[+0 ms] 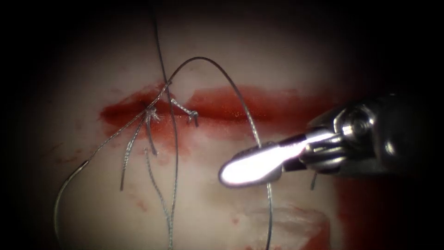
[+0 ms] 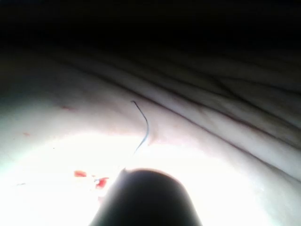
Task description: Wound Closure
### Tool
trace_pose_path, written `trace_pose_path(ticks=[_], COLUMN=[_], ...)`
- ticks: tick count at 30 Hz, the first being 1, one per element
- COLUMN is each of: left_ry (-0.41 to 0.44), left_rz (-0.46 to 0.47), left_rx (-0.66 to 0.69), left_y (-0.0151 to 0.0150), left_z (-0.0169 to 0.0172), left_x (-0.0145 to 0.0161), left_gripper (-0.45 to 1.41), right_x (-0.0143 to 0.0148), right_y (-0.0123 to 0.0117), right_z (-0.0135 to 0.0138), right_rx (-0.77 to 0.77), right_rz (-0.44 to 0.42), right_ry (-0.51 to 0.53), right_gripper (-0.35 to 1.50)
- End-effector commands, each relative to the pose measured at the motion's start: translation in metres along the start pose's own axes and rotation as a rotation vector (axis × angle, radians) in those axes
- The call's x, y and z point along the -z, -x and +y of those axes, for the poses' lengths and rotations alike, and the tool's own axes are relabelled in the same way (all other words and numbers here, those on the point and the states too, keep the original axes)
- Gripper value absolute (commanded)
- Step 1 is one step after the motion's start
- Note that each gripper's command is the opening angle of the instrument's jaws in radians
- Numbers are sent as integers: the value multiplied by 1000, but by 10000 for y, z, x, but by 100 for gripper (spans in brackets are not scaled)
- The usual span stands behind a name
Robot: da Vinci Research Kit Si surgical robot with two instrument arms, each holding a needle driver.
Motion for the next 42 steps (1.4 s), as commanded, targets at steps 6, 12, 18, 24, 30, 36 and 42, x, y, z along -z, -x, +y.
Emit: trace_pose_path(ticks=[6, 12, 18, 24, 30, 36, 42], left_ry=[0, -4, -1, 1, 43, 51, 58], left_rz=[-1, 1, 3, 2, -24, -41, -48], left_rx=[-9, -11, -13, -14, 140, 190, 205], left_y=[9, 7, 6, 6, 6, 6, -1], left_z=[6, 8, 10, 11, 13, 15, 18], left_x=[3, 5, 7, 7, 7, 18, 27], left_gripper=[-45, -45, -45, -45, 31, 41, 46], right_x=[-2, 11, 25, 38, 60, 105, 145], right_y=[-13, -18, -23, -25, -25, -36, -44], right_z=[-1, -5, -8, -11, -10, -2, 2], right_rx=[12, 7, -52, -95, -114, -133, -173], right_rz=[25, 46, 50, 70, 99, 171, 248], right_ry=[6, 8, 3, 4, 32, 80, 178], right_gripper=[74, 41, -35, -35, -35, -35, -35])
